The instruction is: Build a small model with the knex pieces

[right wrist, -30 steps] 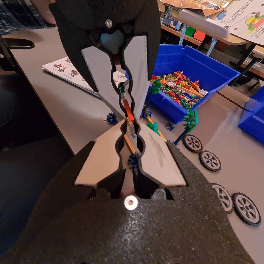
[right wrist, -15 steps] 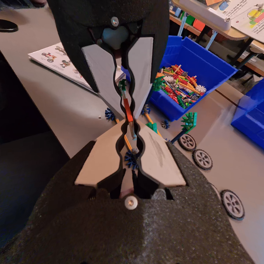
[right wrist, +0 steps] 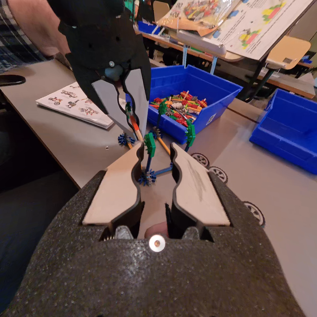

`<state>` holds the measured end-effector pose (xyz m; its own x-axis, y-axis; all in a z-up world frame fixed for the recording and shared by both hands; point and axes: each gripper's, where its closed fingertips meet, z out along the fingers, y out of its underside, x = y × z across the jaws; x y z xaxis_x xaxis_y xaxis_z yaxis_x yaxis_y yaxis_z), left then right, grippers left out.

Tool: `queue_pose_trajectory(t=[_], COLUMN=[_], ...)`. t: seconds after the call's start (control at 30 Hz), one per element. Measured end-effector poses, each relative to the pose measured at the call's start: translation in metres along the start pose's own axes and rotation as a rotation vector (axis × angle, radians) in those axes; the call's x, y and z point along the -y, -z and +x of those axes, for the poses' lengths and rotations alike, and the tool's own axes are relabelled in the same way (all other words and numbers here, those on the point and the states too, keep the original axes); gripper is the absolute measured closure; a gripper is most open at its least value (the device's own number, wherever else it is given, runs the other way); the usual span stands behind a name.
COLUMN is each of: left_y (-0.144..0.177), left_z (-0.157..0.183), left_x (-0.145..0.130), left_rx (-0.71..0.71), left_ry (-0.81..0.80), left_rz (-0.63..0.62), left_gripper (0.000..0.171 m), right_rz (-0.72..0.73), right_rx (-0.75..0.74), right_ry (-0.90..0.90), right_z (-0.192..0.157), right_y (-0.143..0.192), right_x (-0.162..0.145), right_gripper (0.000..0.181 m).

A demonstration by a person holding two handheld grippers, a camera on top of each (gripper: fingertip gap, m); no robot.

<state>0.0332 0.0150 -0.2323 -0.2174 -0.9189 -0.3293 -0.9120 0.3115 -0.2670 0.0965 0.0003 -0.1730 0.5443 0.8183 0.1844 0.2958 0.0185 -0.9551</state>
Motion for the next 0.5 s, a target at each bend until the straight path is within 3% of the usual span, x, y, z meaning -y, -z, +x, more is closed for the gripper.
queue_pose_trajectory(t=[0.2, 0.37, 0.5], left_y=[-0.009, -0.003, 0.007], left_z=[0.0, -0.003, -0.006], left_x=[-0.006, 0.001, 0.017], left_rx=[0.005, 0.018, 0.038], left_ry=[0.011, 0.031, 0.025], left_rz=[-0.009, 0.043, 0.113], left_gripper=[0.171, 0.156, 0.156], right_rz=[-0.075, -0.085, -0.071], right_rx=[0.038, 0.055, 0.078], right_ry=[0.003, 0.003, -0.014], right_z=[-0.006, -0.008, -0.007], right_y=[-0.018, -0.028, -0.031], right_x=[-0.014, -0.015, -0.012], right_gripper=[0.145, 0.146, 0.151])
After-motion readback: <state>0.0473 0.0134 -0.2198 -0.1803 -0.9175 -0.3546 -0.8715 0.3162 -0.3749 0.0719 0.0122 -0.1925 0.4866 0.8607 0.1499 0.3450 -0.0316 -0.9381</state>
